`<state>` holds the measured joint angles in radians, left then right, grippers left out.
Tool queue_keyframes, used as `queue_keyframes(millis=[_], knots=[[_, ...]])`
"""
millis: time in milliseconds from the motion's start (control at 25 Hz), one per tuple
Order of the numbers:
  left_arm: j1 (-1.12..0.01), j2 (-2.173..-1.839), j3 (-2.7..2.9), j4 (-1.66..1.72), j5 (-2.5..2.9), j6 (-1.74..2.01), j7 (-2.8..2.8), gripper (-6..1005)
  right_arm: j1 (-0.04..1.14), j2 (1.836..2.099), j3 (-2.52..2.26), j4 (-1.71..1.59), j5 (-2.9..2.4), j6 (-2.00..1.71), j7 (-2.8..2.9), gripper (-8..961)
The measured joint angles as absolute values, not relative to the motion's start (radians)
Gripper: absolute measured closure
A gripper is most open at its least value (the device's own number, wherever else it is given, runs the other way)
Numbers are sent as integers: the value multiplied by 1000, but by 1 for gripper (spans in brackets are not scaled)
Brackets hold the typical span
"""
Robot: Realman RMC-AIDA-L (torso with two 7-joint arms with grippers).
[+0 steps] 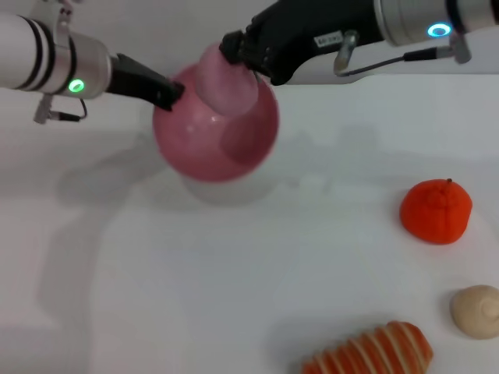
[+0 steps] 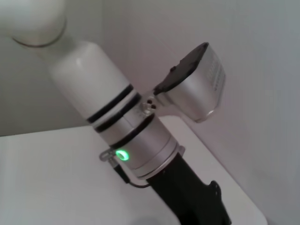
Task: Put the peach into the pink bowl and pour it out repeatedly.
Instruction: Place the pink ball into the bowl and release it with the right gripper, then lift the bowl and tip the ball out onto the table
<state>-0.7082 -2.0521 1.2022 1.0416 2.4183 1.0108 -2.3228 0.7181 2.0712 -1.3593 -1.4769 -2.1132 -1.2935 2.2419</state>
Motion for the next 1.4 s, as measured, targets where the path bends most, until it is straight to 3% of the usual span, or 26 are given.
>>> queue_keyframes(millis=[600, 720, 880, 1120, 1400], knots=[[-742, -2055, 1269, 1049, 2442, 1133, -2368, 959, 733, 2076, -1405, -1294, -2108, -1145, 2199, 765], [-743, -2055, 1272, 1048, 2442, 1130, -2372, 959, 711, 2076, -1399, -1306, -2101, -1122, 2193, 677], [-735, -2056, 1288, 1045, 2441, 1060, -2362, 960, 621, 2074, -1389, -1348, -1981, -1038, 2127, 560], [-675, -2062, 1449, 1059, 2434, 811, -2371, 961, 386, 2078, -1381, -1286, -1387, -880, 1596, 387], [-604, -2068, 1709, 1098, 2432, 549, -2425, 960, 296, 2072, -1269, -873, -584, -1125, 953, 393]])
